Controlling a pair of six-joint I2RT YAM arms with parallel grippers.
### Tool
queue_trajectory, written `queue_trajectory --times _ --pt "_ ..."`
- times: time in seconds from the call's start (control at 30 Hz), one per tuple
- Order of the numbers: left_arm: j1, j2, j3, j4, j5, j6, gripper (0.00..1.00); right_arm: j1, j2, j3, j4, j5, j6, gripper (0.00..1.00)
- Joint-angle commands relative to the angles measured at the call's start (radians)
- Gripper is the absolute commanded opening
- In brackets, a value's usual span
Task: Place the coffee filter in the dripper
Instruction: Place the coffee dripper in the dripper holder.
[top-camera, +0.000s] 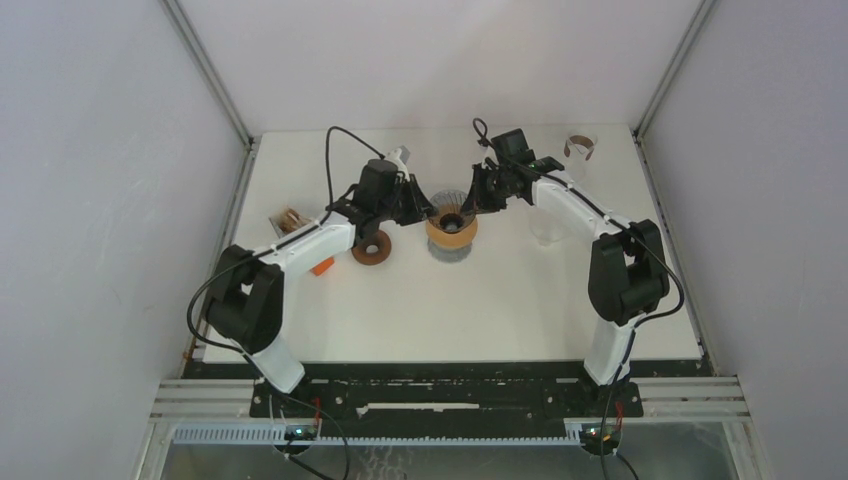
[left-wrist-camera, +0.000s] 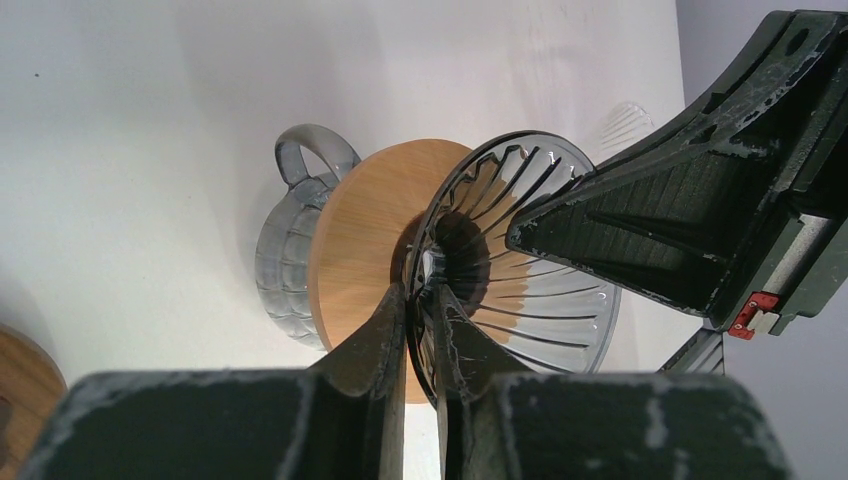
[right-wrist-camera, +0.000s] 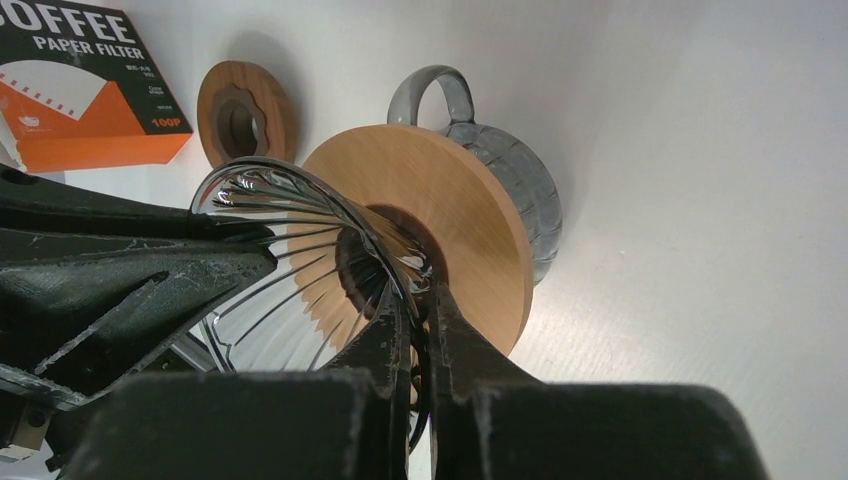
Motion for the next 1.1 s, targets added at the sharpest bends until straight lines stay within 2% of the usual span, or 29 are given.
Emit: queue_trajectory --times 0.0,0.27,0.37,0.5,0.67,1.07 --pt "-0.043 0.046 -0.003 -0.014 0.096 0.037 0.0 0.044 0.132 -0.073 -0.096 0.159 -0.046 0.0" --pt "-0.045 0.027 -0.018 -0.014 0.083 0.041 0.0 0.056 0.121 -0.072 -0.095 0.149 -0.046 0.0" --pt "-0.045 0.006 -0.006 -0.023 0.073 0.044 0.06 0.055 0.089 -0.064 -0.097 0.149 -0.049 0.01" --pt "-0.045 -0.014 0.014 -0.029 0.067 0.046 0.18 0.053 0.063 -0.033 -0.117 0.147 -0.056 0.09" --pt "-0.041 -0.028 0.034 -0.029 0.061 0.04 0.24 0.05 0.038 -0.006 -0.127 0.14 -0.059 0.25" --pt "-0.022 -0.069 0.059 -0.031 0.038 0.037 0.42 0.041 -0.006 0.035 -0.142 0.111 -0.062 0.33"
